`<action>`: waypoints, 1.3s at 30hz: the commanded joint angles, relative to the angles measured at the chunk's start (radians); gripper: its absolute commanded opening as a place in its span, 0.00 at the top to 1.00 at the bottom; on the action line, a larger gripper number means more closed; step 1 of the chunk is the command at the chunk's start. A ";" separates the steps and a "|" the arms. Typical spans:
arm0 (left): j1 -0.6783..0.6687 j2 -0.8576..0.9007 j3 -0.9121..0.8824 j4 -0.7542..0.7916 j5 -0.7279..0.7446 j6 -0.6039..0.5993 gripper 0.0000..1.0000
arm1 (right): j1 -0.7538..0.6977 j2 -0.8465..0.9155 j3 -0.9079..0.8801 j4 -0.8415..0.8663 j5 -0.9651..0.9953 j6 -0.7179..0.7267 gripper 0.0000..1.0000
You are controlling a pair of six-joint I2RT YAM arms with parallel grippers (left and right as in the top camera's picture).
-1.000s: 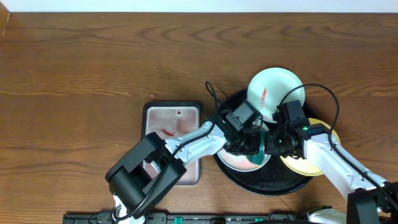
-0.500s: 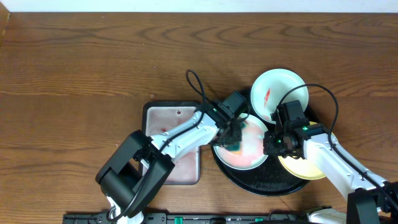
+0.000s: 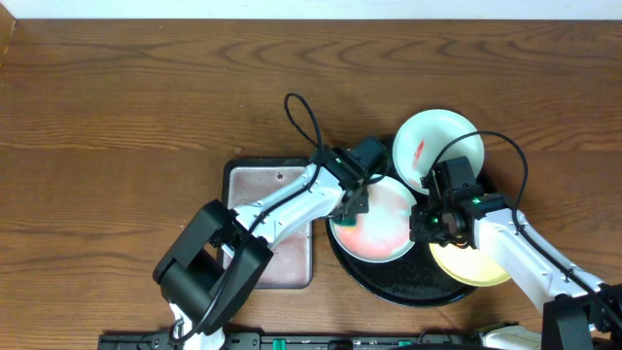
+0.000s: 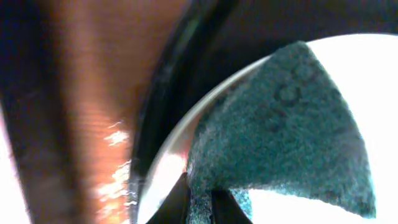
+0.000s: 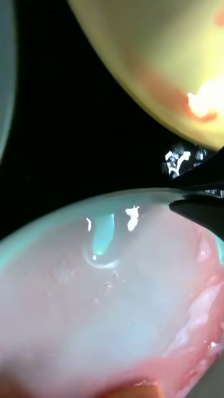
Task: Clean dirty plates on tray and stack at the side
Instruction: 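Scrub the lower green plate with the sponge while right gripper holds it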
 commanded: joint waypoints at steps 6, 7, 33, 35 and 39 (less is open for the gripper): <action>-0.028 0.060 -0.020 0.211 0.239 -0.031 0.92 | 0.000 0.000 -0.002 -0.015 0.058 -0.039 0.99; -0.037 0.070 -0.020 0.222 0.239 -0.039 0.92 | 0.000 0.000 -0.002 -0.015 0.058 -0.039 0.99; -0.129 0.158 -0.019 0.196 0.528 -0.006 0.93 | 0.000 0.000 -0.002 -0.006 0.076 -0.038 0.99; -0.129 0.158 -0.019 0.174 0.527 0.011 0.93 | 0.000 0.000 -0.002 -0.005 0.076 -0.038 0.99; -0.119 0.153 -0.019 0.138 0.518 0.064 0.92 | 0.000 0.000 -0.002 -0.005 0.076 -0.038 0.99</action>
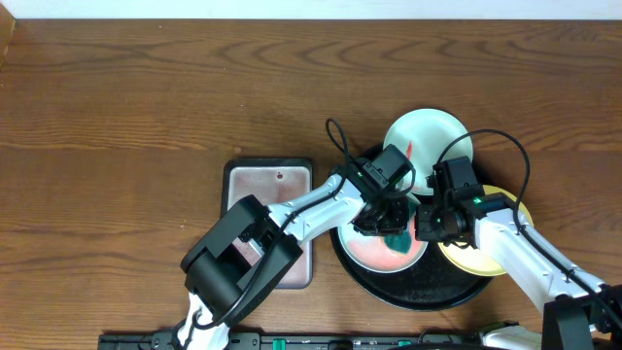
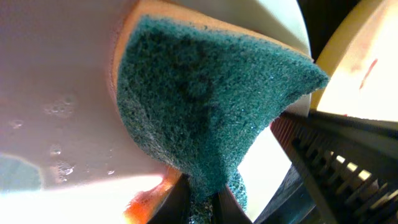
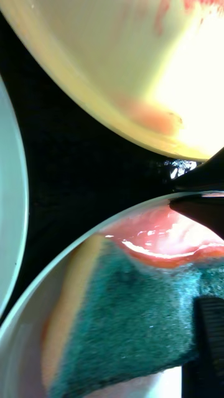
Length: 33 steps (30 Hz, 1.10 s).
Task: Clean dirty plates on tray and stack at the side
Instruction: 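Scrub the lower green plate with the sponge while right gripper holds it, then return the sponge to the soapy tray with the left gripper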
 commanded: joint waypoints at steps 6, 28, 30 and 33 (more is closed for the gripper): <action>0.036 -0.006 -0.025 -0.256 -0.215 0.057 0.93 | 0.003 0.002 -0.003 0.001 -0.014 -0.020 0.99; 0.131 -0.489 -0.026 -0.497 -0.638 0.043 0.93 | 0.003 -0.040 0.006 -0.003 -0.015 -0.020 0.99; 0.168 -0.544 -0.026 -0.555 -0.686 0.043 0.92 | 0.003 -0.073 0.006 -0.004 -0.015 -0.020 0.99; 0.235 -0.589 -0.036 -0.625 -0.760 0.056 0.92 | 0.004 -0.143 0.008 -0.016 -0.014 -0.020 0.99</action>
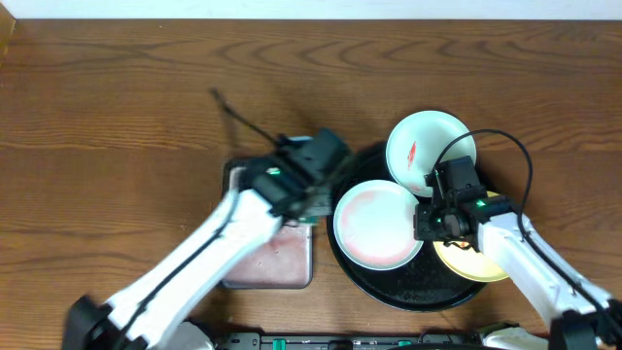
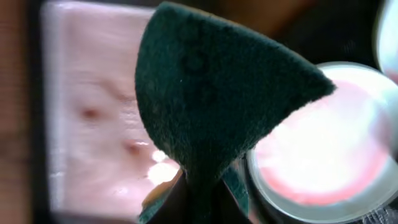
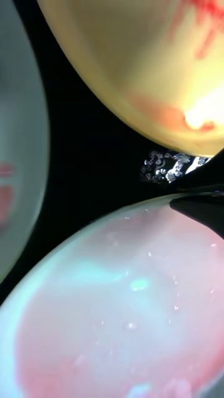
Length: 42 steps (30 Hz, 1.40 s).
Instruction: Clean dirty plates on tray and stack at the side
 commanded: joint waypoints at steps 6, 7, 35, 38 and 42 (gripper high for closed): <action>0.206 -0.027 -0.152 -0.006 -0.112 0.042 0.93 | 0.054 -0.265 0.059 -0.127 0.279 -0.011 0.99; 0.219 -0.027 -0.173 0.013 -0.089 0.052 0.92 | 0.065 -0.285 0.071 -0.144 0.315 -0.011 0.99; 0.286 -0.213 -0.233 0.076 0.124 0.092 0.23 | 0.618 -0.224 0.278 -0.333 1.029 -0.050 0.99; 0.286 -0.208 -0.233 0.077 0.124 0.092 0.16 | 0.660 -0.181 0.278 -0.336 1.081 -0.064 0.99; 0.286 -0.208 -0.233 0.078 0.124 0.092 0.16 | 0.751 -0.164 0.278 -0.343 1.196 -0.064 0.99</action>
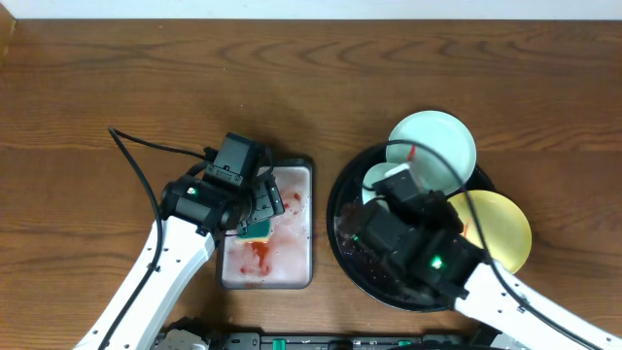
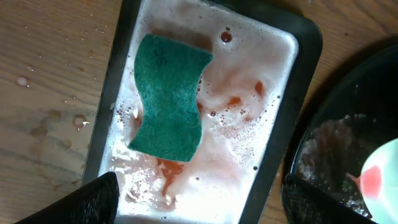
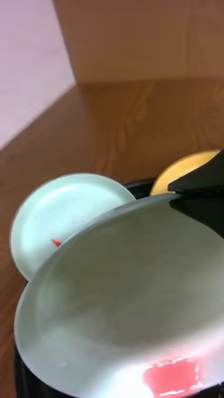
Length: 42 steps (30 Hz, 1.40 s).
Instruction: Clean dirty plates on tray and stack at the side
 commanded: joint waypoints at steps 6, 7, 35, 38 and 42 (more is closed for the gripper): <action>0.004 0.003 0.000 -0.005 -0.005 0.010 0.16 | 0.181 -0.006 0.026 -0.004 0.285 -0.007 0.99; 0.004 0.003 0.000 -0.005 -0.005 0.010 0.16 | 0.195 -0.006 0.026 -0.004 0.304 -0.008 0.99; 0.004 0.003 0.000 -0.005 -0.005 0.010 0.15 | 0.244 -0.006 0.026 -0.022 0.358 -0.008 0.99; 0.004 0.003 0.000 -0.005 -0.005 0.010 0.15 | 0.243 -0.006 0.026 -0.023 0.358 -0.008 0.99; 0.004 0.003 0.000 -0.005 -0.005 0.010 0.15 | 0.243 -0.006 0.026 -0.023 0.358 -0.008 0.99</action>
